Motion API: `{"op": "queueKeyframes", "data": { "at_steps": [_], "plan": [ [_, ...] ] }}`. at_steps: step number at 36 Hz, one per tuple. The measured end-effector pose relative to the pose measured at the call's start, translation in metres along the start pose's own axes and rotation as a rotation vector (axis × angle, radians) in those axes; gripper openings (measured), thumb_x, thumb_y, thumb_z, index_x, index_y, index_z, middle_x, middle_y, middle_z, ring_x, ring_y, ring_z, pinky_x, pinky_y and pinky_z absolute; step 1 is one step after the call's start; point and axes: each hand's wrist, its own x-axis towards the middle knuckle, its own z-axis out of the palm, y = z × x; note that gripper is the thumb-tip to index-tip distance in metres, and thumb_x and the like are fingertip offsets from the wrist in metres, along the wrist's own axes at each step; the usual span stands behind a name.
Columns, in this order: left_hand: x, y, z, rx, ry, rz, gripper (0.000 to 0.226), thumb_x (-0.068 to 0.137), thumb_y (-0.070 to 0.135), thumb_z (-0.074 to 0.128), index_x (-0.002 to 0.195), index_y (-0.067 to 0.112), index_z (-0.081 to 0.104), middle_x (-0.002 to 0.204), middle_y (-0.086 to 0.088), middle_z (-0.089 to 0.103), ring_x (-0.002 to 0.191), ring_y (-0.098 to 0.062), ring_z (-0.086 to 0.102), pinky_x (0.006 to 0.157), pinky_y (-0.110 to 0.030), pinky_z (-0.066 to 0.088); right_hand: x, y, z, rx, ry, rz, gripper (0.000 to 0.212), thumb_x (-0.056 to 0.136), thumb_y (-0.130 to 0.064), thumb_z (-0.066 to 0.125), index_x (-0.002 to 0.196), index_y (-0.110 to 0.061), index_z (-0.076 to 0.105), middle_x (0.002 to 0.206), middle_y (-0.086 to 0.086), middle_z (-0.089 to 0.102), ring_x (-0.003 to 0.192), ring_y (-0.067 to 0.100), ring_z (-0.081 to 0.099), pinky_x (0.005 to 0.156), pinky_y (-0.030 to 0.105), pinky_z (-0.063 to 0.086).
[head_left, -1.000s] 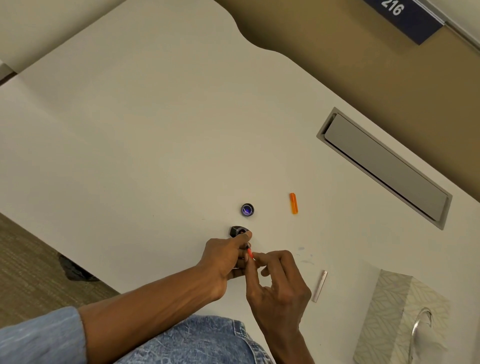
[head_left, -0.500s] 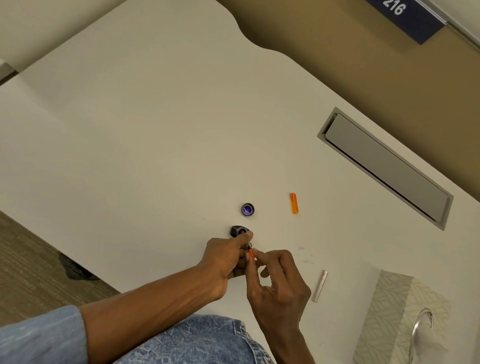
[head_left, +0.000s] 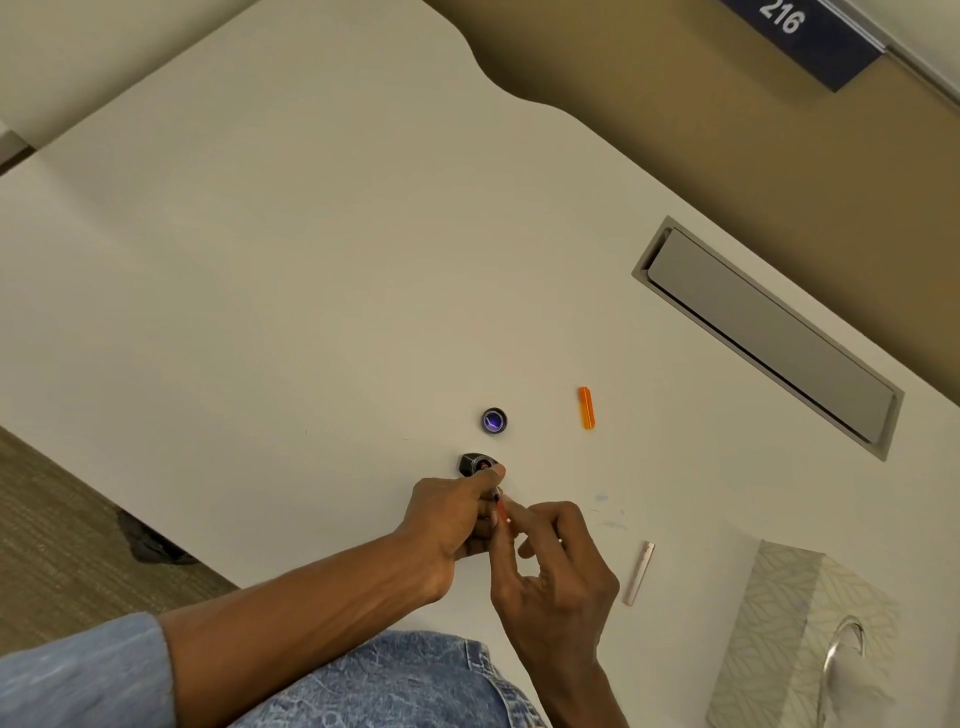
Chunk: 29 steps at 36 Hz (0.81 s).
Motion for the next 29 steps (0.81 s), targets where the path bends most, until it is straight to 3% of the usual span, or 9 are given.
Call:
{"op": "queueKeyframes", "data": {
  "at_steps": [6,11,21,29],
  "plan": [
    [-0.001,0.0007,0.0009,0.005,0.021,0.003,0.029,0.098,0.031,0.073,0.086,0.004,0.076,0.062,-0.008,0.075,0.059,-0.022,0.074,0.065,-0.033,0.063,0.0018,0.0018,-0.0007,-0.008,-0.017,0.001,0.014,0.084,-0.025,0.09,0.094,-0.018,0.083,0.079,-0.002,0.069,0.057,0.009,0.059,0.042,0.027,0.047],
    [0.0004,0.0007,0.0012,0.005,0.032,0.0,0.03,0.097,0.033,0.074,0.091,0.003,0.077,0.064,-0.009,0.076,0.061,-0.023,0.075,0.071,-0.037,0.066,0.0028,0.0017,-0.0014,0.011,-0.026,0.012,0.021,0.087,-0.03,0.087,0.104,-0.018,0.084,0.08,-0.002,0.069,0.058,0.01,0.059,0.042,0.026,0.047],
    [-0.002,0.0,0.0014,0.026,0.013,0.005,0.031,0.098,0.032,0.073,0.081,0.006,0.076,0.061,-0.008,0.074,0.058,-0.021,0.073,0.067,-0.034,0.063,-0.0007,0.0032,0.0003,0.007,-0.022,0.004,0.023,0.082,-0.017,0.09,0.105,-0.016,0.084,0.082,-0.002,0.07,0.061,0.008,0.061,0.046,0.024,0.049],
    [-0.0022,0.0,0.0013,0.009,0.019,0.01,0.029,0.098,0.031,0.073,0.086,0.005,0.077,0.065,-0.01,0.076,0.061,-0.023,0.076,0.071,-0.036,0.065,0.0021,0.0028,0.0003,0.005,-0.007,-0.003,0.014,0.088,-0.024,0.087,0.101,-0.019,0.085,0.079,-0.004,0.068,0.059,0.008,0.059,0.043,0.026,0.046]
  ]
}}
